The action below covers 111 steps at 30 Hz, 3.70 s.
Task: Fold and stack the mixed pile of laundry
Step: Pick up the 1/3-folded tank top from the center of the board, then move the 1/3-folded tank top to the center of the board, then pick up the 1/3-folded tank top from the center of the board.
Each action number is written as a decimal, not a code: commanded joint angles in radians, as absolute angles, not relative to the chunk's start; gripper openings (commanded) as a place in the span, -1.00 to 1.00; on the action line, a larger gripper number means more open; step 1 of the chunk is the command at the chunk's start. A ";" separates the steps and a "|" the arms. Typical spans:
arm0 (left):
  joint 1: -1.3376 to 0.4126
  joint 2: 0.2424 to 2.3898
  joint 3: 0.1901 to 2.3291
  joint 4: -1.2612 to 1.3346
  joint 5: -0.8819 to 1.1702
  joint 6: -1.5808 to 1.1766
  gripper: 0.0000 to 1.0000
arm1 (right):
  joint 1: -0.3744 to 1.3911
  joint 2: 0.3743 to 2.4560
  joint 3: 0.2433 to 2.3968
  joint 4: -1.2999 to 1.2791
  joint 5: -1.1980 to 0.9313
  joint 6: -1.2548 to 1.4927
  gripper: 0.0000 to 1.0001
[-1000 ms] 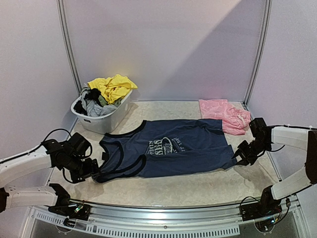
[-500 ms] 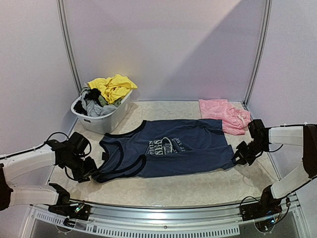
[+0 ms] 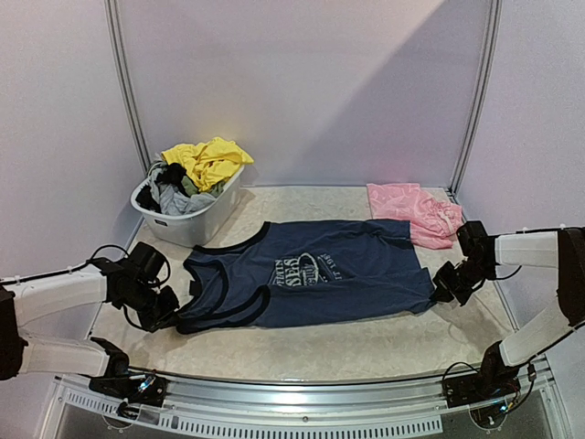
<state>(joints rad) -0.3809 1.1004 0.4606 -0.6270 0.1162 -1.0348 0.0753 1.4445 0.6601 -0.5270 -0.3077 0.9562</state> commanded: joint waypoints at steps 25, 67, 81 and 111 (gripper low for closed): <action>-0.318 0.787 0.487 -1.066 0.097 -1.097 -1.00 | 0.069 1.044 0.600 -1.062 -0.196 0.818 -0.97; -0.293 1.131 1.004 -1.343 -0.329 -0.932 0.99 | 0.071 1.457 1.223 -0.922 -0.164 0.585 -0.14; -0.202 1.199 0.996 -0.944 -0.079 -0.607 0.72 | 0.070 2.020 1.687 -0.962 -0.185 0.617 -0.17; -0.193 1.240 0.892 -0.811 0.043 -0.605 0.49 | 0.109 2.230 1.784 -0.948 -0.237 0.575 -0.43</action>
